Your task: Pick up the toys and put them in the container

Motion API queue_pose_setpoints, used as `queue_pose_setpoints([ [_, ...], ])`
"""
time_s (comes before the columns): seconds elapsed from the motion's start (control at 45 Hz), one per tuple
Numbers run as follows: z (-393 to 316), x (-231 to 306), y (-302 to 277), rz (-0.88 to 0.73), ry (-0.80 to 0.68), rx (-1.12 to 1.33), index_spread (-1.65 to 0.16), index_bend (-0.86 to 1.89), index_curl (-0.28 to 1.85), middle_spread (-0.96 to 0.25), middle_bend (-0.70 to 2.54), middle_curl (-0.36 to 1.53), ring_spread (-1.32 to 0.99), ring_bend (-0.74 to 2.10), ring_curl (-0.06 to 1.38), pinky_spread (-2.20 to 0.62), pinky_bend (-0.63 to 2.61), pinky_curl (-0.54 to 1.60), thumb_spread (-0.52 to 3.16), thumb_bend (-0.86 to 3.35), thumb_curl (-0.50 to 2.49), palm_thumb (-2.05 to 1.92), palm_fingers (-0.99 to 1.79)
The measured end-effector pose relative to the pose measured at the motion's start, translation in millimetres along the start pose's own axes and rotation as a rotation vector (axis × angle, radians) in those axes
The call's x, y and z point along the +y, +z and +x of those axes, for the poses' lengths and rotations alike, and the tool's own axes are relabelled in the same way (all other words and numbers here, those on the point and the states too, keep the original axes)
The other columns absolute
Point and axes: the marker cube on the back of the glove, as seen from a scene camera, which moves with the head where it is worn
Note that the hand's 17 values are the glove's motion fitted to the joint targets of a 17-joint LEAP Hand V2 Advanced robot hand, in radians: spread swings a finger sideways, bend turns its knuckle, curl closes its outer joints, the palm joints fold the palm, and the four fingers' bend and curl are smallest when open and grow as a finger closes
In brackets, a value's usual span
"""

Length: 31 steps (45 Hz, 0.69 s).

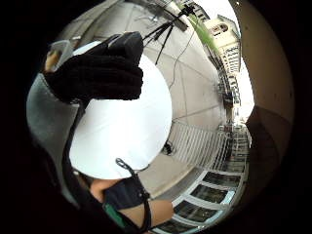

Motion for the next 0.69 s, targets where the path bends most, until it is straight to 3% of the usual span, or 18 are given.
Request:
queue_pose_setpoints([
  [0.089,26.4,6.1,3.7,-0.015,0.026,0.009,-0.3,0.07,0.07,-0.01,0.15,0.55,-0.02,0.5,0.29,0.0,1.37,0.44,0.97,-0.11,0.46,-0.14,-0.21],
  [0.178,38.2,23.1,3.9,-0.095,0.174,0.01,-0.3,0.07,0.08,0.0,0.15,0.52,0.0,0.48,0.28,0.01,1.36,0.43,0.98,-0.1,0.41,-0.13,-0.2],
  [0.289,63.0,29.9,15.5,-0.028,0.046,0.015,-0.3,0.06,0.08,0.01,0.16,0.49,0.01,0.46,0.28,0.03,1.36,0.42,0.98,-0.1,0.37,-0.12,-0.2],
  [0.578,99.5,46.1,41.7,-0.033,0.1,0.003,-0.3,0.05,0.08,0.03,0.18,0.45,0.03,0.43,0.29,0.04,1.35,0.39,0.99,-0.09,0.28,-0.11,-0.19],
  [0.689,98.4,56.3,47.4,-0.133,0.305,-0.02,-0.29,0.05,0.08,0.03,0.18,0.44,0.03,0.42,0.29,0.04,1.36,0.38,0.99,-0.09,0.26,-0.11,-0.19],
])
